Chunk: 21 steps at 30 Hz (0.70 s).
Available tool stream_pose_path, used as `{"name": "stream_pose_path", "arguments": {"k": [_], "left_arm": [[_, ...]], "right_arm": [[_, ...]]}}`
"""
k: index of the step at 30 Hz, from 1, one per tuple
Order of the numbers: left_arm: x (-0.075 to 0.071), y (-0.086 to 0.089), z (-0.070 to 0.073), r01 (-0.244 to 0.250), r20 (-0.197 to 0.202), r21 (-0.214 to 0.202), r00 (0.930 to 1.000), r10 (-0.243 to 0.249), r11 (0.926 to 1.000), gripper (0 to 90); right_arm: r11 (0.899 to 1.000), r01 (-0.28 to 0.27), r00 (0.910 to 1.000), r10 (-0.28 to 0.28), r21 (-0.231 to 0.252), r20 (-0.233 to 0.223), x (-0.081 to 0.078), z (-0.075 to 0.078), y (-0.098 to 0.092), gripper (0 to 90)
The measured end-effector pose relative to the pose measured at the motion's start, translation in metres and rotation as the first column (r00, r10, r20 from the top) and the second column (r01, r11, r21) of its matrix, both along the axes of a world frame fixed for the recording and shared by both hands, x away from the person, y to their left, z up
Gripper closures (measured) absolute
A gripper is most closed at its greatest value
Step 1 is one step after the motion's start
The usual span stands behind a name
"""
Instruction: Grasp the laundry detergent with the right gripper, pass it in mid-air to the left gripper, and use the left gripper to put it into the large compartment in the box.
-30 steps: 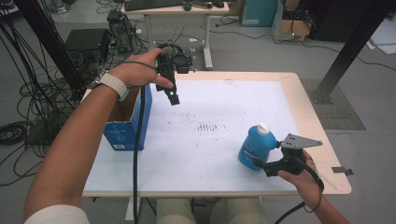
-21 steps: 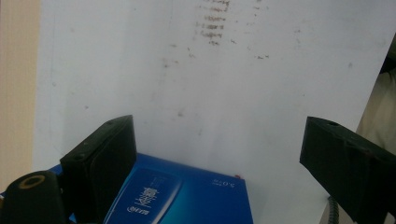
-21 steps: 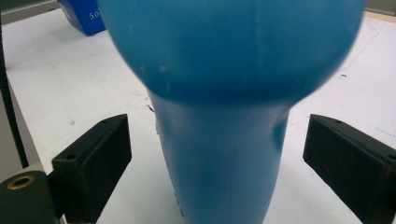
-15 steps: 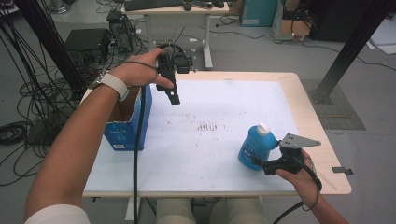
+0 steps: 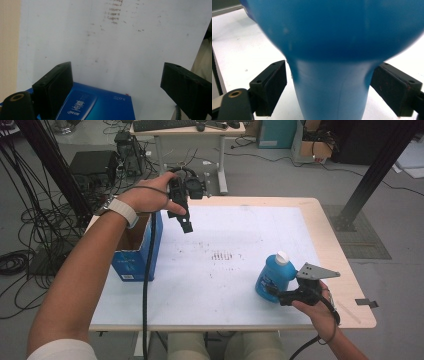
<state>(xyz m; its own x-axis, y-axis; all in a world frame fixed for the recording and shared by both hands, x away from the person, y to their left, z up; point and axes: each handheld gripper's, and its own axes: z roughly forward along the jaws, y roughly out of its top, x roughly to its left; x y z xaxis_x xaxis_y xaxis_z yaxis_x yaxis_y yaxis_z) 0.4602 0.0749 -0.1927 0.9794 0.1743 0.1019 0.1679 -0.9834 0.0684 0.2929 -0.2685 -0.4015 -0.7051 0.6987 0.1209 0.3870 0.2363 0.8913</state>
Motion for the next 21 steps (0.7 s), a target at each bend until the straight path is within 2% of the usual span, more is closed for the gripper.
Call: {"name": "stream_pose_path", "arguments": {"k": [2, 9, 11, 12, 13, 15, 16, 17, 21], "left_arm": [[0.0012, 0.0003, 0.0002, 0.019, 0.008, 0.002, 0.9998, -0.019, 0.9998, 11.2], [0.0012, -0.0004, -0.0006, 0.024, 0.01, -0.005, 0.9997, -0.024, 0.9997, 11.2], [0.0013, -0.0007, 0.0001, 0.026, 0.009, 0.004, 0.9996, -0.026, 0.9997, 11.2], [0.0012, -0.0007, -0.0002, 0.024, 0.009, 0.0, 0.9997, -0.024, 0.9997, 11.2], [0.0001, -0.0006, -0.0007, 0.006, 0.004, -0.005, 1.0, -0.006, 1.0, 11.2], [0.0013, -0.0009, -0.0003, 0.018, 0.008, 0.005, 0.9998, -0.018, 0.9998, 11.2], [0.0001, -0.0008, -0.0007, -0.003, -0.003, 0.004, 1.0, 0.003, 1.0, 11.2], [-0.0017, -0.0006, -0.0015, -0.031, -0.007, -0.006, 0.9995, 0.031, 0.9995, 11.2], [-0.0013, -0.0005, -0.002, -0.031, -0.006, -0.011, 0.9995, 0.031, 0.9995, 11.2]], "right_arm": [[1.0, -0.002, 1.0, 0.002, -0.006, 0.003, 0.0002, -0.0005, 0.0003, 15.9], [1.0, -0.001, 0.9999, 0.001, 0.002, 0.013, 0.0007, -0.0031, 0.0001, 18.7], [1.0, -0.011, 0.9995, 0.011, -0.001, 0.031, 0.0026, -0.0043, -0.0002, 19.2], [1.0, 0.001, 0.9999, -0.001, -0.001, 0.011, 0.0015, -0.0044, 0.0001, 19.5], [1.0, -0.002, 0.9998, 0.002, 0.0, 0.02, 0.0023, -0.0048, 0.0002, 19.7], [1.0, -0.002, 0.9998, 0.002, 0.0, 0.018, 0.0026, -0.0051, 0.0006, 20.4], [1.0, -0.006, 0.9995, 0.006, -0.001, 0.03, 0.0034, -0.0056, 0.0011, 20.8], [1.0, -0.003, 0.9998, 0.003, 0.001, 0.019, 0.0026, -0.0055, 0.0012, 21.1], [1.0, 0.0, 0.9998, 0.0, 0.004, 0.02, 0.0028, -0.0065, 0.0011, 22.9]]}}
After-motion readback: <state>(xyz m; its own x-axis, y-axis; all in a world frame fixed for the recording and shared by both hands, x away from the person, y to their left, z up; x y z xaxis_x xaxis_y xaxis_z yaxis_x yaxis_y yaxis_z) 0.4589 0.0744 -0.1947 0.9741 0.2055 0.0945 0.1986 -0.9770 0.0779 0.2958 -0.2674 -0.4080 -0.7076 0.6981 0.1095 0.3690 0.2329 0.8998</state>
